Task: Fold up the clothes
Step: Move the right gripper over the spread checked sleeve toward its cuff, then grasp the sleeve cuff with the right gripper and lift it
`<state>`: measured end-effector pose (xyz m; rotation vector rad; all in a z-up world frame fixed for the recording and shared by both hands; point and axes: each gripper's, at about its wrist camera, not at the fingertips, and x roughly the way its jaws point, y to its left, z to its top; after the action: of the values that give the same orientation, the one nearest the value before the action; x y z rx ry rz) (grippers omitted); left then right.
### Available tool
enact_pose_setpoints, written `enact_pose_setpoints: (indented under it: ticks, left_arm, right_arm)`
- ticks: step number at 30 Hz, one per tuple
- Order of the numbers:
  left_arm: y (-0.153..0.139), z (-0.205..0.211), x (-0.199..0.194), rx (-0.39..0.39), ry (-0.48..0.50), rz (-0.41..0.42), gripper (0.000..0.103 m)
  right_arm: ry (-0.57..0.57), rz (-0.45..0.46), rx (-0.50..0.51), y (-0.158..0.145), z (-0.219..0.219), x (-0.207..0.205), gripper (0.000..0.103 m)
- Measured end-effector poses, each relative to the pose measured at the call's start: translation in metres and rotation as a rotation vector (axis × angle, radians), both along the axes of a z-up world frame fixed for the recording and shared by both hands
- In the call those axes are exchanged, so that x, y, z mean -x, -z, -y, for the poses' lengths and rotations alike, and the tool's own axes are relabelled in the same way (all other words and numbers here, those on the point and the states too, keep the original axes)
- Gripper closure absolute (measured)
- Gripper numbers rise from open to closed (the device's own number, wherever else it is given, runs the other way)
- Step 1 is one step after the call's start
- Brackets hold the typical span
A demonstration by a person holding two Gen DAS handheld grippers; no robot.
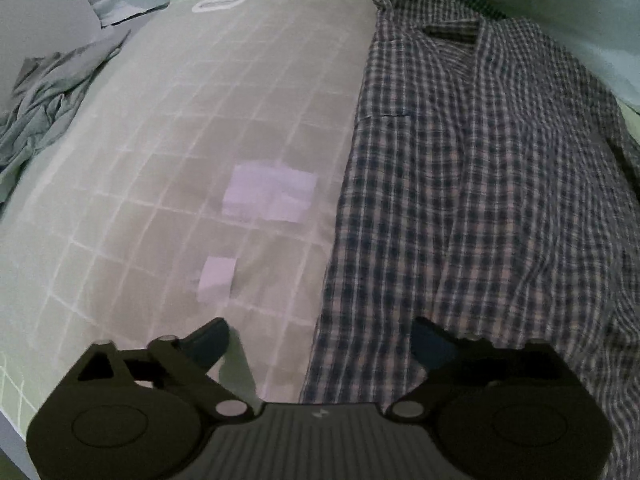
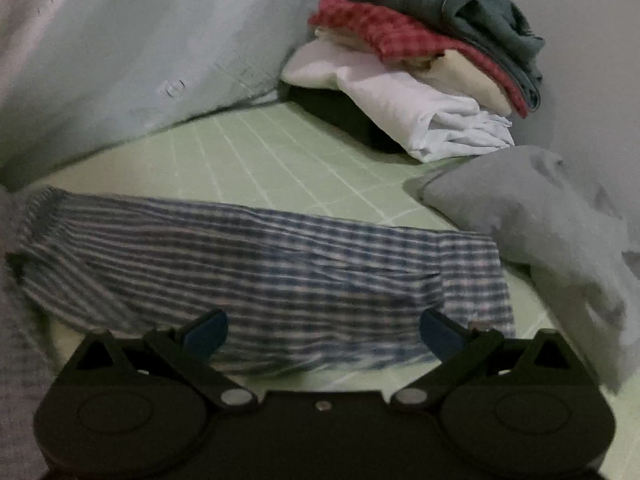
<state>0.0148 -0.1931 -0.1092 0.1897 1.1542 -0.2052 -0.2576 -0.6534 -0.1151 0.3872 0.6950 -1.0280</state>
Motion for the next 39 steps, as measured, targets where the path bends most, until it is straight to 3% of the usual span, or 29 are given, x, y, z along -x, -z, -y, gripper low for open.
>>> enact_pose_setpoints:
  ticks: [4, 11, 12, 14, 16, 17, 19, 22, 27, 32, 33, 34, 36, 38, 39]
  left_arm:
    - [0.002, -0.002, -0.006, 0.024, -0.023, -0.017, 0.0]
    - [0.004, -0.004, 0.003, 0.041, -0.012, 0.04, 0.0]
    - [0.004, -0.004, 0.004, 0.043, -0.01, 0.046, 0.0]
    - [0.005, -0.005, 0.006, 0.046, -0.01, 0.055, 0.0]
    - [0.005, -0.005, 0.007, 0.048, -0.01, 0.061, 0.0]
    - [0.006, -0.005, 0.006, 0.048, -0.009, 0.063, 0.0]
    - [0.007, -0.004, 0.006, 0.049, -0.007, 0.066, 0.0]
    - [0.007, -0.003, 0.002, 0.047, -0.001, 0.056, 0.0]
    - [0.006, -0.005, 0.0, 0.044, 0.032, 0.041, 0.0]
    - [0.007, -0.005, -0.001, 0.046, 0.065, 0.042, 0.0]
    - [0.007, -0.005, -0.002, 0.046, 0.069, 0.042, 0.0]
    - [0.008, -0.005, -0.002, 0.047, 0.073, 0.043, 0.0]
    - [0.008, -0.005, -0.002, 0.049, 0.079, 0.046, 0.0]
    - [0.008, -0.004, -0.002, 0.049, 0.081, 0.046, 0.0]
    - [0.008, -0.004, -0.002, 0.049, 0.082, 0.046, 0.0]
  right_arm:
    - [-0.011, 0.002, -0.004, 0.014, 0.011, 0.005, 0.0]
    - [0.001, 0.027, -0.014, 0.017, 0.016, 0.001, 0.001]
    - [-0.008, 0.024, -0.024, 0.016, 0.017, 0.0, 0.007]
    - [-0.056, 0.029, -0.024, 0.01, 0.016, -0.005, 0.035]
    - [-0.09, 0.037, -0.038, 0.005, 0.015, -0.011, 0.086]
    - [-0.102, 0.044, -0.052, 0.002, 0.014, -0.014, 0.095]
    - [-0.098, 0.08, -0.093, 0.0, 0.016, -0.019, 0.103]
    - [-0.132, 0.115, -0.087, -0.011, 0.004, -0.033, 0.103]
    - [-0.31, 0.226, -0.083, -0.044, -0.044, -0.073, 0.103]
    - [-0.486, 0.205, -0.069, -0.048, -0.109, -0.11, 0.102]
    - [-0.482, 0.185, -0.075, -0.045, -0.112, -0.111, 0.093]
    - [-0.478, 0.166, -0.082, -0.041, -0.115, -0.112, 0.071]
    - [-0.412, 0.144, -0.082, -0.036, -0.11, -0.102, 0.046]
    - [-0.315, 0.137, -0.076, -0.032, -0.094, -0.083, 0.039]
    - [-0.262, 0.132, -0.077, -0.03, -0.084, -0.074, 0.029]
